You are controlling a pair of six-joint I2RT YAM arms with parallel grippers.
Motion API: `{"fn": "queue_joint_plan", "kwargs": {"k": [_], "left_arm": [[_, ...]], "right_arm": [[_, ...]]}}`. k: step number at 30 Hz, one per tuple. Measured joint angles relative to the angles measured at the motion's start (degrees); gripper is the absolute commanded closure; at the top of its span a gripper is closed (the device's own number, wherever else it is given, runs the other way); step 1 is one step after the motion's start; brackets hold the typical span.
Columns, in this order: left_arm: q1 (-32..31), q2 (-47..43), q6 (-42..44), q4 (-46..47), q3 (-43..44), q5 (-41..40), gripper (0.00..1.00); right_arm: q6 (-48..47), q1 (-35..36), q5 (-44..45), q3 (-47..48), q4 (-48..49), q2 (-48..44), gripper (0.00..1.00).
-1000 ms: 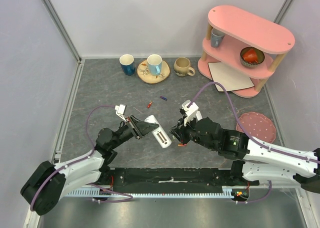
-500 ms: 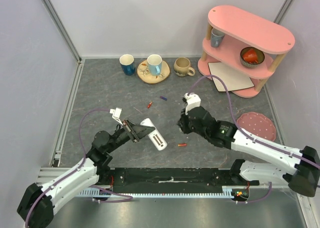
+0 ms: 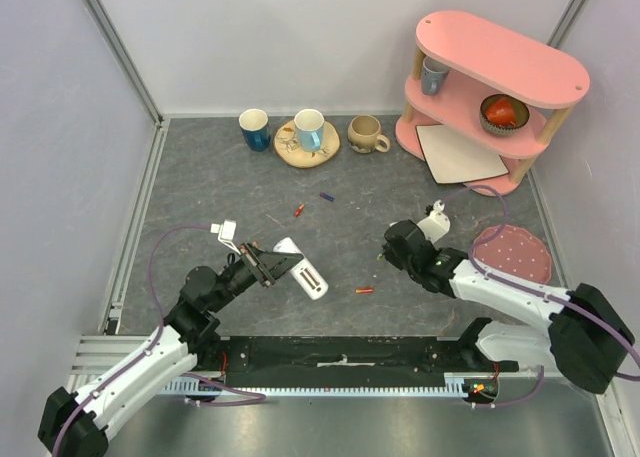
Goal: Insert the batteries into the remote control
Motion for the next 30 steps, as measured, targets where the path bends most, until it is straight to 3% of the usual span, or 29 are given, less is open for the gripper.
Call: {"fn": "queue_joint_plan", "kwargs": {"k": [4,11,20,30], "left_arm": [[0.0,-2.2,0.1,-1.9,0.0,-0.9,0.98],[0.0,-11.5,0.3,-8.4,-0.8,-5.2,0.98],[0.0,-14.8,0.4,-13.8,-0.9,-8.6,0.98],[0.0,-14.3,0.4,-14.8,-1.0,-9.8,0.98]], "right_arm": [[12.8,-0.2,3.0,0.0,1.2,6.5,1.0],[25.3,-0.3,2.6,1.0,3.0,15.6,1.0],[30.8,-0.4,2.2,6.7,5.7,20.0,0.7],[30.7,-0.3,0.1,7.6,6.6,22.7,0.57]]}}
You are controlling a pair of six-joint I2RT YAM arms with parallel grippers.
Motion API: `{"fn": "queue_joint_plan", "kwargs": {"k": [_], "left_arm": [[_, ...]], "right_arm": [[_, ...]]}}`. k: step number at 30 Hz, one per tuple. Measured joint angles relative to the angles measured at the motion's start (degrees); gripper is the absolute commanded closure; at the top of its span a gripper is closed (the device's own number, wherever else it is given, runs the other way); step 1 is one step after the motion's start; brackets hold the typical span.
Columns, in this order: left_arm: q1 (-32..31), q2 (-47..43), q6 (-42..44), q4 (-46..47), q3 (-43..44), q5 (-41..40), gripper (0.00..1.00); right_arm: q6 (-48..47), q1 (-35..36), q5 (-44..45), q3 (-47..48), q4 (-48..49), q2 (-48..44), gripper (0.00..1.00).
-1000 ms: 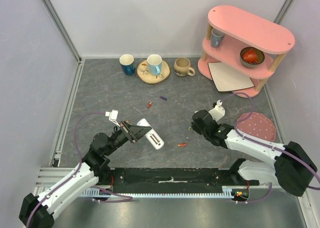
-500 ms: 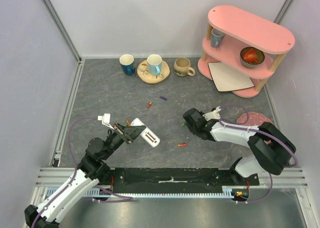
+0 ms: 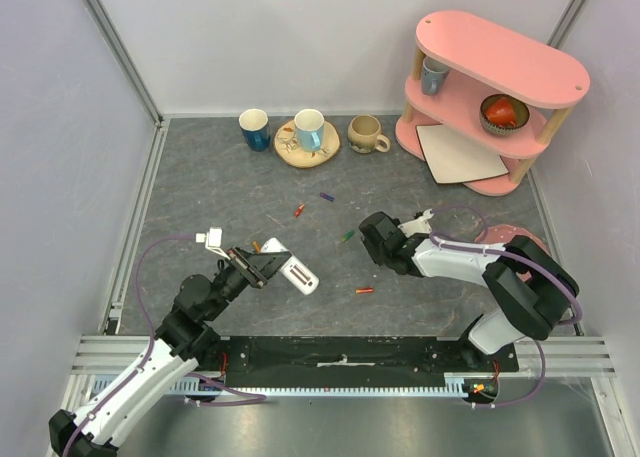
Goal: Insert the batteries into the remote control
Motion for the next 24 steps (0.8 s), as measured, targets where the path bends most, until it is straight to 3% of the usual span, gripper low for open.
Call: {"fn": "queue_joint_plan", "kwargs": {"k": [5,9,16,24], "left_arm": [[0.0,-0.1,0.0,-0.5,-0.1,0.0,0.98],[0.0,-0.6,0.0,-1.1,-0.2,0.0,0.98],[0.0,-2.4,0.5,-2.4,-0.2,0.0,0.98],[0.0,-9.7,4.7,-13.2,3.5,-2.5,0.98]], "right_arm": [[-8.7,0.0,-0.2,1.0,-0.2,0.0,0.47],[-30.6,-0.4,-5.4,9.0,0.1,0.4,0.45],[-61.6,-0.3,-14.2,22.7,2.4,7.1,0.51],[-74.8,-0.4,-15.3,24.1,1.9,15.8,0.67]]}}
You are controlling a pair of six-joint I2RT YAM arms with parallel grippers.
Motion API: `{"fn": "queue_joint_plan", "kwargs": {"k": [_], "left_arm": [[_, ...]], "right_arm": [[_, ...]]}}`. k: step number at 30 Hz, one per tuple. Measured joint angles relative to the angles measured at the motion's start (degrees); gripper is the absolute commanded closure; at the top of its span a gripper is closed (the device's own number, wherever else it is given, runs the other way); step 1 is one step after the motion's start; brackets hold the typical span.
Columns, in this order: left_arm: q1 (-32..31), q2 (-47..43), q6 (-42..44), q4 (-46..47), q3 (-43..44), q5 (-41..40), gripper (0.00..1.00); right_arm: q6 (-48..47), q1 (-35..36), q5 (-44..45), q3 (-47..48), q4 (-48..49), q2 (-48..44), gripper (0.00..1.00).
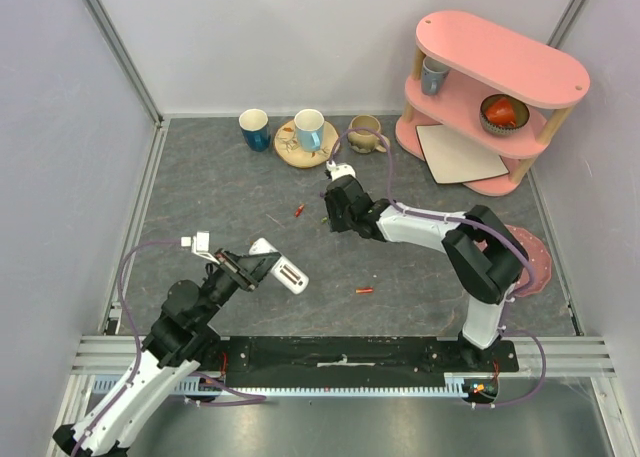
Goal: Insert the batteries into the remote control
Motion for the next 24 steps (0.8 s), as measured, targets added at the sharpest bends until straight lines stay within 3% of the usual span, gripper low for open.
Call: {"fn": "queue_joint_plan", "kwargs": {"k": [4,7,16,24], "left_arm": [[0.0,-1.2,1.1,-4.9,2.2,-2.0,0.98],[0.0,-1.2,1.6,-7.9,2.7,-2.3,0.98],[0.0,-1.2,2.6,-11.6,3.3,-3.6,0.98],[0.0,-1.2,3.0,-12.4,3.3,-3.9,0.98]], "right_arm": [[-2.5,0.0,-0.2,3.6,2.4,3.5,0.81],[-3.2,0.0,0.0,6.9,5.4,5.7,0.83],[-5.0,0.0,-0.5,14.9,8.0,13.9,0.84],[-5.6,-0.1,-1.2,15.8,7.3,18.5,0.84]]}}
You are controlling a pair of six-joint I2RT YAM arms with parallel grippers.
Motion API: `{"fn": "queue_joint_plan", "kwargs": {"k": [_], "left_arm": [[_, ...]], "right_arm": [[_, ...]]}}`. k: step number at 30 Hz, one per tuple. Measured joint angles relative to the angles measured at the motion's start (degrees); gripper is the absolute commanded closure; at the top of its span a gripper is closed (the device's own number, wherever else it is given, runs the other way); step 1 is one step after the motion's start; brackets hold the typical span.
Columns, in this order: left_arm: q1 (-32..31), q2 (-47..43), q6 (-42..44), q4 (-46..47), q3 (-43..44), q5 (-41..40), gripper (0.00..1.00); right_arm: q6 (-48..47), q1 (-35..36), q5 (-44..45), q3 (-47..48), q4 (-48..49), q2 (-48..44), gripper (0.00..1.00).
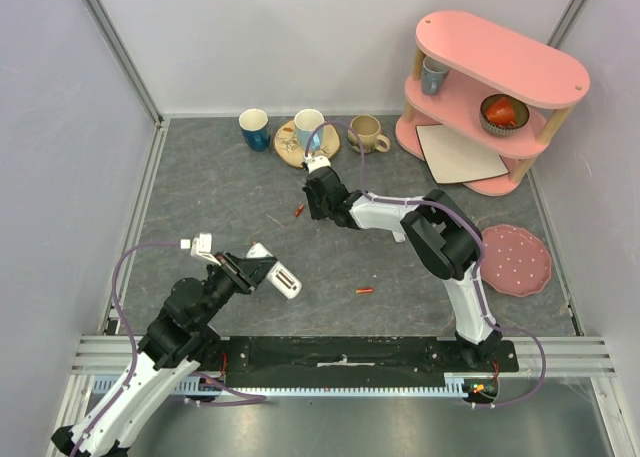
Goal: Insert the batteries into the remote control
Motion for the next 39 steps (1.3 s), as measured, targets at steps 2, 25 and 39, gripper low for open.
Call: {"fn": "queue_joint_plan", "kwargs": {"k": [2,25,39], "left_arm": [[0.0,0.0,0.0,0.0,0.0,-0.2,0.98],[0.0,0.0,0.0,1.3,-1.1,0.2,0.98],[0.0,0.0,0.0,1.9,-2.0,0.8,0.98]], "right_arm": [[0.0,-0.1,0.0,0.0,0.1,0.0,0.84],[-0.3,-2.2,9.2,-12.6,0.0,-19.8,0.43],[-3.0,-9.5,11.9,-10.4,-7.1,-9.3,0.5]]}}
